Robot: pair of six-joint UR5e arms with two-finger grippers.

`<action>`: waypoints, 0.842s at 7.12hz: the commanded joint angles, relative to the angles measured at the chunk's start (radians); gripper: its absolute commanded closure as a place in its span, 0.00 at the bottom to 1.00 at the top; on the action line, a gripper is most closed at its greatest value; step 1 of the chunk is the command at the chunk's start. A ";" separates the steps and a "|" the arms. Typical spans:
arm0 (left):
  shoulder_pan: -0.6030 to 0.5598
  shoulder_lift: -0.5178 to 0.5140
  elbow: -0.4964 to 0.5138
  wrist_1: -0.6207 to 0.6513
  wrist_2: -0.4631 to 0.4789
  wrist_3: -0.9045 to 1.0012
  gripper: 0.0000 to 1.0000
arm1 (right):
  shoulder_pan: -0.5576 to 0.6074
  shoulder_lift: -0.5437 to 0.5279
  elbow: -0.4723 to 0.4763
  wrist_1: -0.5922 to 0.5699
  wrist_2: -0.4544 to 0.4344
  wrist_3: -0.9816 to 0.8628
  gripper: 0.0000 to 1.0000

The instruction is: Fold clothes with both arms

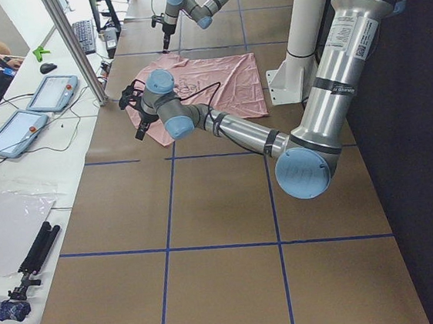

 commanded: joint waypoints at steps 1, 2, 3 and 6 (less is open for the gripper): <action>0.004 0.001 0.001 0.000 0.001 0.002 0.00 | -0.013 -0.012 -0.002 0.006 -0.018 0.007 0.38; 0.004 0.001 0.002 0.000 0.001 0.002 0.00 | -0.013 -0.013 -0.002 0.003 -0.018 0.007 0.40; 0.004 0.001 0.002 0.000 0.001 0.002 0.00 | -0.013 -0.013 -0.006 0.000 -0.020 0.005 0.41; 0.004 0.001 0.002 -0.002 0.001 0.005 0.00 | -0.013 -0.010 -0.015 0.000 -0.018 0.007 0.63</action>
